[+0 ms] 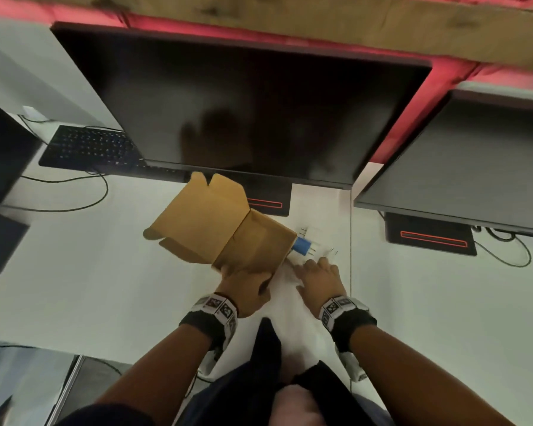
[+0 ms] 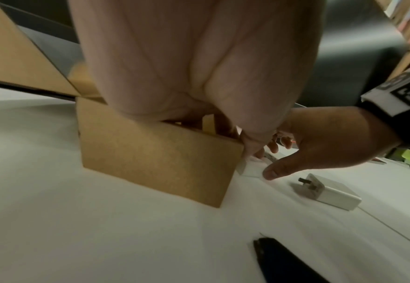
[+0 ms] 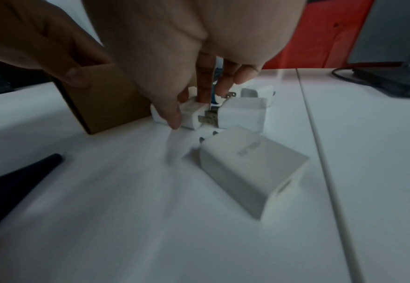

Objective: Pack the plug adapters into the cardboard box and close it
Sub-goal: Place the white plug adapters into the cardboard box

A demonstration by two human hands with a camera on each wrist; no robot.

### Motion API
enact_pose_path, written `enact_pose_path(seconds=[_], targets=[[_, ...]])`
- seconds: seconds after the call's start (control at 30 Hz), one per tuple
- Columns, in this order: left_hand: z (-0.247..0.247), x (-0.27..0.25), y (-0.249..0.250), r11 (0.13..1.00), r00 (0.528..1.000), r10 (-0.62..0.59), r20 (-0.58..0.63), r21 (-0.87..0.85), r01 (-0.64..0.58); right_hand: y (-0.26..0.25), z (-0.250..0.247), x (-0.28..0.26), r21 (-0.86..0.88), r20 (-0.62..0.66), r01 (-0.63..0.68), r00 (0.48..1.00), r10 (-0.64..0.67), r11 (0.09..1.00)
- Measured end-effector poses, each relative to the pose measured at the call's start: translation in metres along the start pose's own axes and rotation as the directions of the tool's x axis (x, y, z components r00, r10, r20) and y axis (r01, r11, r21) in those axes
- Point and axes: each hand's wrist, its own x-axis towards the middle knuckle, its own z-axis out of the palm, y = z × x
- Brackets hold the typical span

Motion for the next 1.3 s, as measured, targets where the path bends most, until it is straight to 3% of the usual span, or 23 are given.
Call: enact_pose_path(seconds=[0.23, 0.37, 0.47, 0.6, 0.7, 0.73, 0.8, 0.9, 1.0, 1.1, 1.2, 1.3], targets=[[-0.002, -0.011, 0.008, 1.000, 0.997, 0.017, 0.070, 0.025, -0.019, 0.023, 0.011, -0.019, 0.068, 0.031, -0.056, 0.998, 0.054, 0.996], [0.002, -0.017, 0.010, 0.969, 0.994, 0.018, 0.110, 0.243, -0.045, 0.035, 0.011, -0.026, 0.157, -0.016, -0.085, 0.996, 0.089, 0.984], [0.005, -0.022, 0.005, 0.956, 0.995, 0.045, 0.093, 0.285, -0.070, 0.044, 0.009, -0.035, 0.265, -0.071, -0.081, 0.992, 0.103, 0.961], [0.005, -0.028, -0.005, 0.974, 0.997, 0.072, -0.012, 0.216, -0.068, 0.054, -0.002, -0.042, 0.499, -0.235, -0.053, 0.952, 0.194, 0.865], [0.012, -0.034, -0.019, 1.000, 0.989, 0.020, -0.144, -0.015, -0.023, 0.049, -0.020, -0.039, 0.569, -0.316, 0.036, 0.932, 0.178, 0.822], [0.014, -0.036, -0.024, 0.991, 0.971, -0.037, -0.237, -0.132, 0.006, 0.043, -0.027, -0.035, 0.583, -0.323, 0.065, 0.933, 0.157, 0.810], [0.016, -0.039, -0.037, 0.931, 0.890, -0.216, -0.401, -0.358, 0.065, 0.030, -0.038, -0.028, 0.609, -0.323, 0.114, 0.939, 0.114, 0.785], [0.007, -0.036, -0.056, 0.857, 0.774, -0.404, -0.488, -0.498, 0.133, 0.005, -0.046, -0.013, 0.588, -0.290, 0.160, 0.957, 0.022, 0.793], [0.004, -0.029, -0.075, 0.831, 0.777, -0.462, -0.428, -0.515, 0.210, -0.018, -0.044, 0.001, 0.493, -0.170, 0.144, 0.983, -0.068, 0.858], [-0.001, -0.022, -0.080, 0.685, 0.830, -0.516, -0.211, -0.684, 0.251, -0.037, -0.043, 0.010, 0.431, -0.083, 0.114, 0.993, -0.087, 0.895], [-0.008, -0.012, -0.077, 0.556, 0.893, -0.445, -0.059, -0.800, 0.224, -0.051, -0.038, 0.017, 0.420, -0.049, 0.109, 0.994, -0.097, 0.901], [-0.014, 0.000, -0.066, 0.565, 0.930, -0.367, -0.002, -0.795, 0.222, -0.058, -0.033, 0.022, 0.371, -0.017, 0.067, 0.998, -0.066, 0.926]])
